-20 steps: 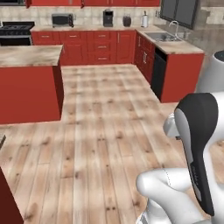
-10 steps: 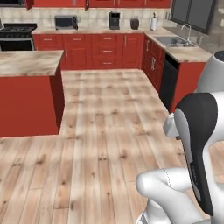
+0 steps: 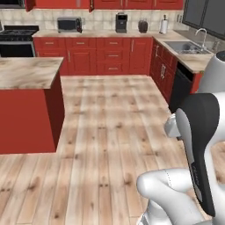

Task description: There is a bowl on the dining counter. Grab a lemon wedge from the fridge and place it in the bowl. Then get the liquor bottle and glass cup from the cabinet and place them next to the bowl.

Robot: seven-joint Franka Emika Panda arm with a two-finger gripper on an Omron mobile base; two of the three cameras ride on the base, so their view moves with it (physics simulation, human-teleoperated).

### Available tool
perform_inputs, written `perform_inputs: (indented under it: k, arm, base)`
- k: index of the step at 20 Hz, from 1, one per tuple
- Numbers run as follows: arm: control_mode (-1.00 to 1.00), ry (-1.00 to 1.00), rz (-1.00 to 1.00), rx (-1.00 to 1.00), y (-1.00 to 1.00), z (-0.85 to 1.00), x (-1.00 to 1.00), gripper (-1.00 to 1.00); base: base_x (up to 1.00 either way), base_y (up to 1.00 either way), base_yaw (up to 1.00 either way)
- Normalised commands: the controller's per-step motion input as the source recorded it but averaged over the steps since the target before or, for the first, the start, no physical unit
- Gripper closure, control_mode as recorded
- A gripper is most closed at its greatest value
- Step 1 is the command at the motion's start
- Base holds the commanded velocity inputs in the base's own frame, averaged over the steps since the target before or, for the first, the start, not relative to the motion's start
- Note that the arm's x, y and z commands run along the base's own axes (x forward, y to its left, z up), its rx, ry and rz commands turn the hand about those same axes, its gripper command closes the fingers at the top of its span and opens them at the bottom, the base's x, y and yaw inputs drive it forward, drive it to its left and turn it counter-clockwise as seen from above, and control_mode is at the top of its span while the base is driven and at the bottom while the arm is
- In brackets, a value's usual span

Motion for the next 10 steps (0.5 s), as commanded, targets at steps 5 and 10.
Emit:
perform_inputs:
  k: [5,10]
  arm:
    - [1.0,0.0,0.0,0.0,0.0,0.0,0.0,-1.0]
    - [1.0,0.0,0.0,0.0,0.0,0.0,0.0,-1.0]
  base:
    - [1.0,-0.37,0.09]
    - [1.0,-0.36,0.09]
